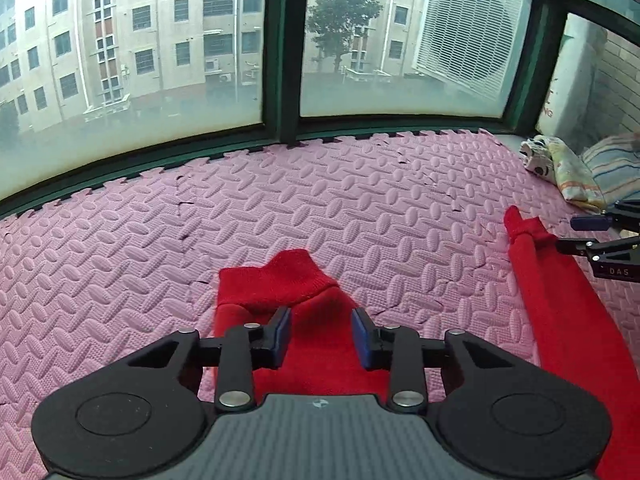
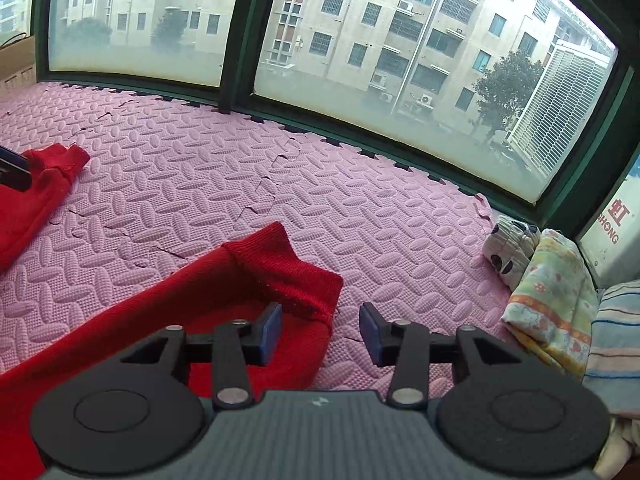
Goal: Fold clothes
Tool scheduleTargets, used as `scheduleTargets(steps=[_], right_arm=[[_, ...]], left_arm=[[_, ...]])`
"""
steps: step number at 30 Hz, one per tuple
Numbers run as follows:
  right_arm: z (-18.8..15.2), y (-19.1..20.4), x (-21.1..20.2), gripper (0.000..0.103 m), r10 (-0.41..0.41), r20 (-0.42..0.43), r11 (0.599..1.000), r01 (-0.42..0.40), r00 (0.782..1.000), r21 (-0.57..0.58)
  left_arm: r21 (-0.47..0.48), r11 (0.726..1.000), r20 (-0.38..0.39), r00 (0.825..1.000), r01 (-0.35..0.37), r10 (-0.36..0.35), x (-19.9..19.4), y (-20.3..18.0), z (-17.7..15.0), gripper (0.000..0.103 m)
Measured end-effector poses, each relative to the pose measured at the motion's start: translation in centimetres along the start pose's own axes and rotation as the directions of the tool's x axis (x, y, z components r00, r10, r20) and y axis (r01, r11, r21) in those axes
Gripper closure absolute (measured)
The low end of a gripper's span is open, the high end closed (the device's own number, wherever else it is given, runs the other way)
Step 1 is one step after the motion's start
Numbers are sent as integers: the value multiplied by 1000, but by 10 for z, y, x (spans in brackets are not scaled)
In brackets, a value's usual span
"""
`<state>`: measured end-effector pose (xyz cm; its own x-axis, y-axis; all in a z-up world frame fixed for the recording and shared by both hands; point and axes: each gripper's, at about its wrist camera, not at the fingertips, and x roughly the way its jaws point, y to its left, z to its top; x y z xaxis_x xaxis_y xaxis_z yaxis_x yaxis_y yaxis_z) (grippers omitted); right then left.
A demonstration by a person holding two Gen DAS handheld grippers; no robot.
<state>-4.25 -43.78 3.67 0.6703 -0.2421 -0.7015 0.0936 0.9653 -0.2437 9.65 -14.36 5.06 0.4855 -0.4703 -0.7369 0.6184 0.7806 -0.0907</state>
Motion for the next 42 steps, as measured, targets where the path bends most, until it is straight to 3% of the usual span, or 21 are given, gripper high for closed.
scheduleTargets(steps=[4,8,13,16,21,24,29,33,36,42], right_arm=[[-4,5,-3,59,29,-6,1000,-29,1000,1],[-8,7,-7,59,48,-6,999,-47,999,24],[-9,18,-27,54,115,19,993,-115,993,24],[-9,34,-43,53,179,34,984,-179,983,8],[-8,79,-69,53,311,59,950,-309,949,-47],[-6,113,-79,52,407,65,913,-402,911,-73],[-3,167,-76,50,474,73,878,-464,878,-121],[-6,182,-61,50,455,37,887,-449,890,-110],[-12,172,-52,47,423,7,902,-421,906,-91],[4,157,-55,47,400,56,917,-399,915,-34]], left_arm=[[-73,994,-58,994,83,-88,26,-7,0,71],[-207,967,17,989,145,-145,35,-2,1,62],[-341,905,104,967,254,-232,21,15,2,59],[-292,935,111,978,203,-178,-4,17,2,59],[-130,991,80,997,23,-13,-43,8,-18,56],[-65,994,55,995,-85,89,-58,5,-40,55],[-25,985,30,985,-168,169,-67,3,-71,55],[1,975,16,975,-220,220,-71,2,-91,55],[4,970,11,970,-241,241,-71,6,-99,55],[0,964,8,964,-265,265,-72,11,-109,54]])
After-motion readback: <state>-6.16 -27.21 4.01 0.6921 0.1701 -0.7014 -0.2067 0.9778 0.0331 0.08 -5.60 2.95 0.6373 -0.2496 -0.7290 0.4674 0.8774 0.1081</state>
